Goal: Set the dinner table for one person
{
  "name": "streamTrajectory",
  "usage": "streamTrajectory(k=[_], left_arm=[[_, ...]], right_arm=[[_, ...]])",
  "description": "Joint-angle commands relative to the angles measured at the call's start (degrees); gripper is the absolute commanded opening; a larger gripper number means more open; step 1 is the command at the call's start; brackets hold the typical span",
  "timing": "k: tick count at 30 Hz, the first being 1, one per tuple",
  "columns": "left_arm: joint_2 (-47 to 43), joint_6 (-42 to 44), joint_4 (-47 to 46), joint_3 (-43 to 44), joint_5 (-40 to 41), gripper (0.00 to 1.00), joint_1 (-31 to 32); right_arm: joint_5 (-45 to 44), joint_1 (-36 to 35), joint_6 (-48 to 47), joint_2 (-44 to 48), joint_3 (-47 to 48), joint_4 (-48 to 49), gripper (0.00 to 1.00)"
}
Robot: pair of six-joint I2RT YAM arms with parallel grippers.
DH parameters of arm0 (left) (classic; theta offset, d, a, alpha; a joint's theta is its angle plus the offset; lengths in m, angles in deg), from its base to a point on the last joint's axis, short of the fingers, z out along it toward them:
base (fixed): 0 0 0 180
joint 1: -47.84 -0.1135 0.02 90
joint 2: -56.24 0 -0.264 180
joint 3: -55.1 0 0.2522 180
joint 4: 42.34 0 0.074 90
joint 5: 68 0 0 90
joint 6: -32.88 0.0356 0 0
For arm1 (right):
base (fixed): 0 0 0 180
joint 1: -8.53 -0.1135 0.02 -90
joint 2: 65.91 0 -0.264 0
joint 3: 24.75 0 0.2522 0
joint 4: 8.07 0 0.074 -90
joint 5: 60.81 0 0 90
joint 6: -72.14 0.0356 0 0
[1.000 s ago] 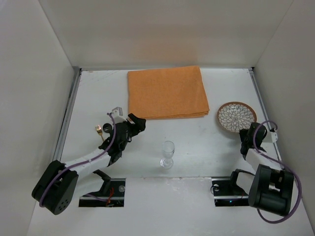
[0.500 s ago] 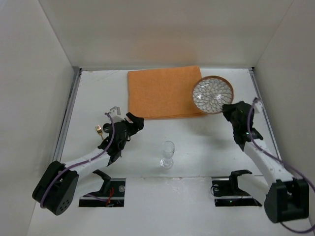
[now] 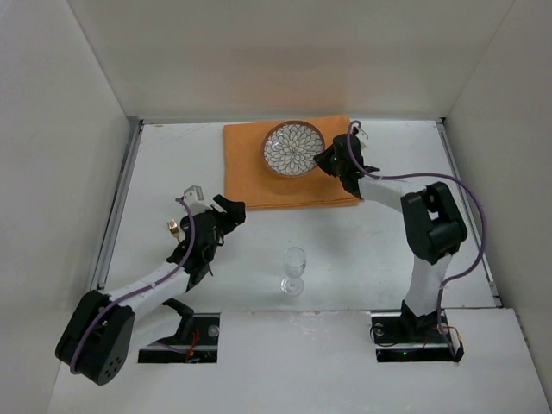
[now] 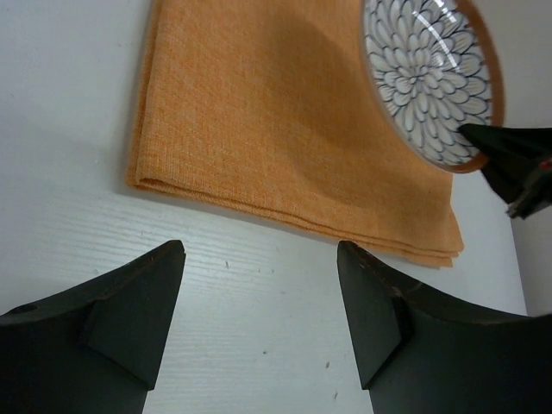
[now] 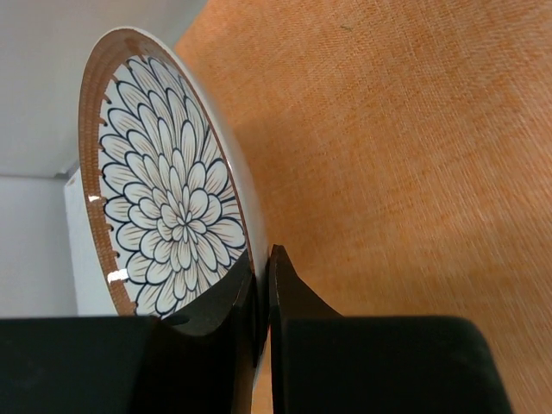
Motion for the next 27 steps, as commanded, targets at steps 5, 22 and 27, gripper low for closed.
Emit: streamTrajectory(k=[5,22,27], left_arm=[[-2.2,0.7,-2.1,-0.3,1.0,0.70,-0.9],[-1.2,0.2,-1.7,0.2,0.8,0.69,-0.7],[-0.3,0.2,-1.5,0.6,0.6,0.69,-0.7]], right_arm=[[-1.0,-1.8,5.0,-6.1,11.3,9.3,0.04],[-3.3,-3.1,9.1,-8.2,5.2,7.4,0.59],[-3.1,-3.1,4.4,0.0,-1.6,7.4,0.70]])
